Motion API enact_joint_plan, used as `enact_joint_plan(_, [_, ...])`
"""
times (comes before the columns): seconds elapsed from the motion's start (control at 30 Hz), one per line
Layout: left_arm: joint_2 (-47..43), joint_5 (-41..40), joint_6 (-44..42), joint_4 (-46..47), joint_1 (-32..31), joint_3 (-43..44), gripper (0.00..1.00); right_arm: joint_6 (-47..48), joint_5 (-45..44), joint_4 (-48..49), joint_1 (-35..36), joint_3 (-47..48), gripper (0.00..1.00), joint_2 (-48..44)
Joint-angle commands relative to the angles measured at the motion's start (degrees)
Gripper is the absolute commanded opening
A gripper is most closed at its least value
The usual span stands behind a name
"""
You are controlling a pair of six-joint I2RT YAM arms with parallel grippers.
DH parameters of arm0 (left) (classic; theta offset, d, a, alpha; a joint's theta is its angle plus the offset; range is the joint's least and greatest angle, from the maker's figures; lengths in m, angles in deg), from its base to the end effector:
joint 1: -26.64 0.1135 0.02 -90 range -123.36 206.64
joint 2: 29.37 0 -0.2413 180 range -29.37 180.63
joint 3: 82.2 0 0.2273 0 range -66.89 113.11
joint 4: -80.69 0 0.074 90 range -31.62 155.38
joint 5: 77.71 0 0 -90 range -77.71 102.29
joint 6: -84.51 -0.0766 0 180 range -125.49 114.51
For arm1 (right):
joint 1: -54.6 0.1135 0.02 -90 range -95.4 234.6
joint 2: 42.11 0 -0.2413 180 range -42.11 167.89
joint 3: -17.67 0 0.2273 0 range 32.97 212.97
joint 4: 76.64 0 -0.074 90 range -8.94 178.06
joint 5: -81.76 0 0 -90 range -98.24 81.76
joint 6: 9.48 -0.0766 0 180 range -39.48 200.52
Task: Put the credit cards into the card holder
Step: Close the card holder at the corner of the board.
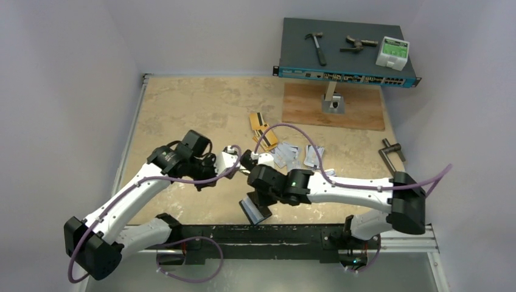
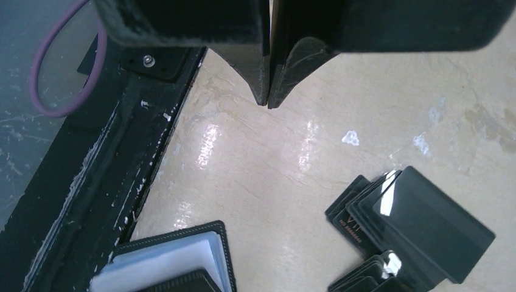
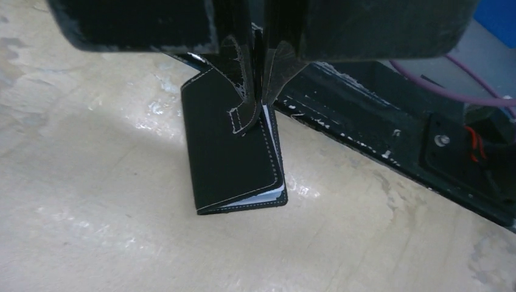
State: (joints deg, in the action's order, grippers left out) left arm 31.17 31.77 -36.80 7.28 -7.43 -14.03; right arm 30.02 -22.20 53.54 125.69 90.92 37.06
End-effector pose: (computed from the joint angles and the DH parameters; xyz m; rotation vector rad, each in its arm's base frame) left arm 0.1403 -0.1257 0.2204 1.5361 2.2103 -0.4755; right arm 0.1096 0.2629 0.2045 -0.3668 2.5664 0.5422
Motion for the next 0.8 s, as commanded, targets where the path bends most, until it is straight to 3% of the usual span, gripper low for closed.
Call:
enact_joint_plan(0.0, [-2.82, 6.82, -2.19, 1.26, 6.62, 1.77, 0.0, 1.94, 2.46, 4.87, 2.0, 0.34, 0.0, 7.03])
enact_joint_plan(0.23, [-5.5, 9.01, -2.73, 1.96, 11.26, 0.06, 0.0, 5.19, 4.7, 8.01, 3.68, 0.48, 0.0, 16.02])
enact_joint_plan(0.3, [-5.64, 9.3, -2.57, 1.35, 11.38, 0.0, 0.0, 5.94, 4.49, 7.59, 3.88, 1.1, 0.13, 16.14])
enact_joint_plan(0.43, [-5.82, 9.35, -2.15, 0.4, 11.39, 0.22, 0.0, 6.9, 1.46, 5.26, 5.25, 1.79, 0.57, 13.54])
enact_joint_plan(0.53, [-5.93, 9.29, -1.92, -0.12, 11.39, 0.4, 0.0, 7.67, -0.98, 1.24, 5.97, 2.73, 0.68, 11.85])
enact_joint_plan(0.77, [-6.46, 9.24, -2.1, -0.1, 11.39, -0.19, 0.0, 6.87, 2.04, -0.3, 5.63, 0.33, 0.78, -3.71])
